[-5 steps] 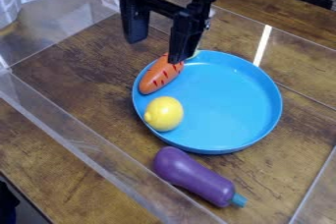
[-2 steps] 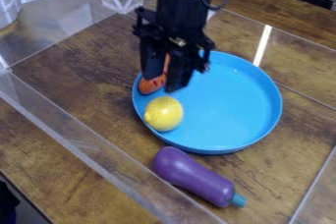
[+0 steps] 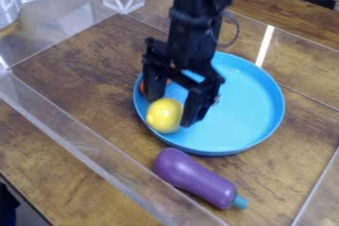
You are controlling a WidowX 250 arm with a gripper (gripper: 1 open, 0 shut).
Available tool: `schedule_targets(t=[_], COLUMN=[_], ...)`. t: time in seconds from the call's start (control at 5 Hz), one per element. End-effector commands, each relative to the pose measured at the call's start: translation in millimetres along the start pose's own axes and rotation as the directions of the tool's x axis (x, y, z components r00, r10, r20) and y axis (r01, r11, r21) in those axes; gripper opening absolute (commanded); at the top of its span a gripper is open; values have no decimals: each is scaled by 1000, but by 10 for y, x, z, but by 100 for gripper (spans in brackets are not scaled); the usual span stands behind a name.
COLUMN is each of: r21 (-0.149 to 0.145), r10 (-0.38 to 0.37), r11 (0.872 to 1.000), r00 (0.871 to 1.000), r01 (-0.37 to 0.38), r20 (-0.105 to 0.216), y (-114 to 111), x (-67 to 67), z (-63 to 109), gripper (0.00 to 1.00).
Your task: Remove the lemon from the blue tray and put it on the table
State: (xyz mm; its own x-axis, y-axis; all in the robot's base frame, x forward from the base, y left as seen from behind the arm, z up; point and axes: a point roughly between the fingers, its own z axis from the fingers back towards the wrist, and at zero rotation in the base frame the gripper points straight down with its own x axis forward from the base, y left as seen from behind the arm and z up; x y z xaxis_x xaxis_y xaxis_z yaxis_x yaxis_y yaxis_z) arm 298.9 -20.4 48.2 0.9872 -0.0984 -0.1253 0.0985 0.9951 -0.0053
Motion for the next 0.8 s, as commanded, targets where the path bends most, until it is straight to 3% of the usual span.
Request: schedule_targets(t=[0.0, 0.4, 0.6], r21=[9, -3, -1], r10=[7, 100, 78], r11=[1000, 995, 997], r00=[999, 995, 997], r01=[-8, -100, -78], r20=[32, 25, 27], y=[-1, -64, -85], x=[44, 59, 33], z=[61, 23, 38], gripper=[100, 100, 0])
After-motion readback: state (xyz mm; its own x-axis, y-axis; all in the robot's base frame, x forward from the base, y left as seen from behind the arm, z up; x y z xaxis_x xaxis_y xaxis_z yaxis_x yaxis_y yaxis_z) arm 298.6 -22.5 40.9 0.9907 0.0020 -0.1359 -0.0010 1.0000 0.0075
